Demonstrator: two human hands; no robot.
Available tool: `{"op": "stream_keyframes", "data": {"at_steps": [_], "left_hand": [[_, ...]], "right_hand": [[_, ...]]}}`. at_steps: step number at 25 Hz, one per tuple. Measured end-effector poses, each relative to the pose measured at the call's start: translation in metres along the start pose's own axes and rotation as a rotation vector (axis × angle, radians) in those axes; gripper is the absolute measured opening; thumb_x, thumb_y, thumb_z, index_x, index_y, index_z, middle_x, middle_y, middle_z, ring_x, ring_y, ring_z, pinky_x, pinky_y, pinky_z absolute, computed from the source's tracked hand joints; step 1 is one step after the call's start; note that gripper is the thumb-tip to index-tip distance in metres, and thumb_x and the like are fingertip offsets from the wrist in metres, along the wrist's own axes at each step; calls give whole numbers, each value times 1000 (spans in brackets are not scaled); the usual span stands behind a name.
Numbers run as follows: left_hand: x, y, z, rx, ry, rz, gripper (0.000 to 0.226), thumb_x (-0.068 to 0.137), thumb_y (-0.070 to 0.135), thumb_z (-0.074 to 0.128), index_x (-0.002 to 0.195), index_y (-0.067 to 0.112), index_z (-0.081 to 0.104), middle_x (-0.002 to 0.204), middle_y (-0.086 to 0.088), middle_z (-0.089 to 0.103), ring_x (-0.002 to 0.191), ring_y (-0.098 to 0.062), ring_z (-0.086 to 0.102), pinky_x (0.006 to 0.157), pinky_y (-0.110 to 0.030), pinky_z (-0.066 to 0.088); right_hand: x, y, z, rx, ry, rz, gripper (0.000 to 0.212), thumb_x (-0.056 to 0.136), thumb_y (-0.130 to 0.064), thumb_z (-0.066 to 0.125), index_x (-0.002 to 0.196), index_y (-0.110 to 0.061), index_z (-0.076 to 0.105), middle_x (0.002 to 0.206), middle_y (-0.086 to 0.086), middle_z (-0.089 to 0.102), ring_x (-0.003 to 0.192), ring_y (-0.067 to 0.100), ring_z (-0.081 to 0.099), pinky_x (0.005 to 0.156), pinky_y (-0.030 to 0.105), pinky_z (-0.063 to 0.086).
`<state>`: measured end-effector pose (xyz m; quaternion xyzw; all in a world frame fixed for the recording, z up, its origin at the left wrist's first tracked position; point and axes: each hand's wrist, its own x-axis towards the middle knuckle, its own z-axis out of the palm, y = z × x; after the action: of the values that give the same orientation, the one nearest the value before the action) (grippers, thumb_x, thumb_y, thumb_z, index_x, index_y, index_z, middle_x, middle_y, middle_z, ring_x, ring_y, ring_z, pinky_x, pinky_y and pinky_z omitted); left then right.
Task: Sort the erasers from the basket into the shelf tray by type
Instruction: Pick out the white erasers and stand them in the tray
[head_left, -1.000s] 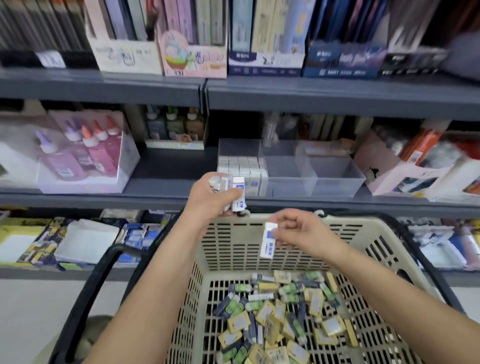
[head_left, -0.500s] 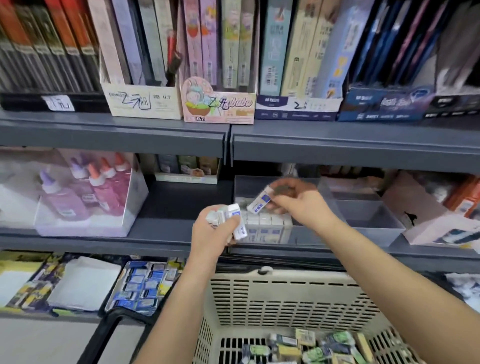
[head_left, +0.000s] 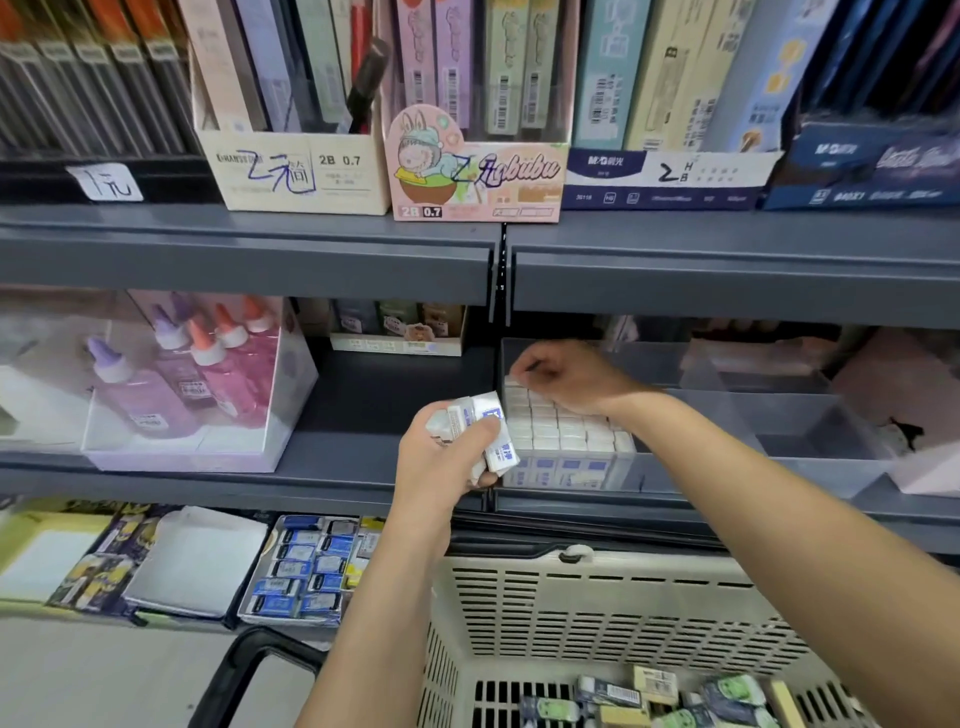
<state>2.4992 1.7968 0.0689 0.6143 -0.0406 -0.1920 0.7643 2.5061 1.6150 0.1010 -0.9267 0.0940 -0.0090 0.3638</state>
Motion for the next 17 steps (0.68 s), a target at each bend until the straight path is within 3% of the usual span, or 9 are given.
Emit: {"op": "stream_keyframes", "data": {"at_steps": [4, 7, 10, 14, 17], "left_hand": [[0, -1, 1, 26, -64, 20, 24, 80, 13, 70, 100, 19, 58, 72, 6, 71, 66, -14, 68, 53, -24, 51], [-1, -1, 1, 37, -87, 33, 25, 80, 14, 71, 101, 18, 59, 75, 4, 70, 68, -16, 68, 54, -25, 51], [-1, 0, 1, 47, -112, 50, 25, 80, 14, 71, 101, 17, 59, 80, -1, 71, 69, -17, 67, 55, -27, 51], [-1, 0, 1, -106, -89, 7, 17, 85, 10, 64, 100, 14, 57, 80, -5, 71, 67, -17, 67, 51, -24, 50], [3, -1, -1, -115, -32, -5, 12, 87, 7, 60, 94, 16, 57, 75, -3, 68, 63, -14, 65, 54, -27, 51]], "right_hand": [[-7, -7, 0, -131, 2, -25, 22, 95, -26, 46, 107, -23, 64, 107, -6, 66, 93, 8, 58, 81, 22, 43], [-24, -20, -1, 42, 128, -46, 17, 92, -34, 50, 96, -29, 66, 83, -14, 68, 80, 5, 62, 77, 24, 49], [-41, -33, 1, 211, -20, -74, 9, 89, -31, 58, 85, -31, 66, 56, -15, 64, 55, -3, 59, 59, 14, 49], [-48, -37, -5, 242, -28, -30, 10, 89, -18, 58, 83, -23, 63, 58, -11, 63, 47, -5, 57, 49, 11, 45], [-51, -32, -8, 327, 0, 4, 17, 91, -12, 55, 81, -25, 61, 49, -10, 61, 41, -3, 52, 42, 12, 40]]}}
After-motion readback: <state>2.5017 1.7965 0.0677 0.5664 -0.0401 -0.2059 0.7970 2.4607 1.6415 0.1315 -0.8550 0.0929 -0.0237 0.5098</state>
